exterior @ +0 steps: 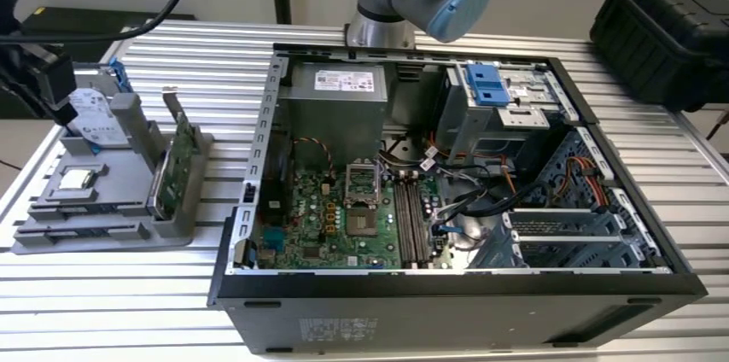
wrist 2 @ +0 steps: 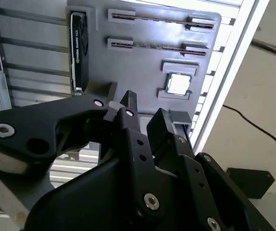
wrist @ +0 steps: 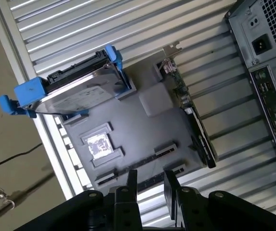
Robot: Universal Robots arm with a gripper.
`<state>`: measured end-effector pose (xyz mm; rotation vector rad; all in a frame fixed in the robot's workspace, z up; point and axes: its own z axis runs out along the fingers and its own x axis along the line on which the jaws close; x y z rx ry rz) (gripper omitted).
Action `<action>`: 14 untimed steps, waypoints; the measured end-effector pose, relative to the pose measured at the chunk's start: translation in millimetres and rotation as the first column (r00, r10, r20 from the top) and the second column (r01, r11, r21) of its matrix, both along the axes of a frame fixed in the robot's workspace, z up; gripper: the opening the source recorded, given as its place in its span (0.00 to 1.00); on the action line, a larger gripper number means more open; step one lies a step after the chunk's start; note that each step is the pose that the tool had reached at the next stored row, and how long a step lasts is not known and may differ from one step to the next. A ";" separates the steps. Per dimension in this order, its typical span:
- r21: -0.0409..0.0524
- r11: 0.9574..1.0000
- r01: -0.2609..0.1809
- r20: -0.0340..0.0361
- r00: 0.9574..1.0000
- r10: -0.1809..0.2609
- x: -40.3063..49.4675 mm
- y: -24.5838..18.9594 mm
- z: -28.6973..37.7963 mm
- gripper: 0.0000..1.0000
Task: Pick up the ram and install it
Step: 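Pick up the ram and move it above insertion slot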
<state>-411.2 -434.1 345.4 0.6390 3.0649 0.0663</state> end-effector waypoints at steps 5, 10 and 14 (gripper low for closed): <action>0.000 0.999 0.042 0.000 0.999 -0.042 0.0 -0.2 0.0 1.00; 0.000 0.996 0.085 0.000 0.996 -0.085 0.0 -0.2 0.0 1.00; 0.000 0.992 0.124 -0.001 0.992 -0.124 0.0 -0.2 0.0 1.00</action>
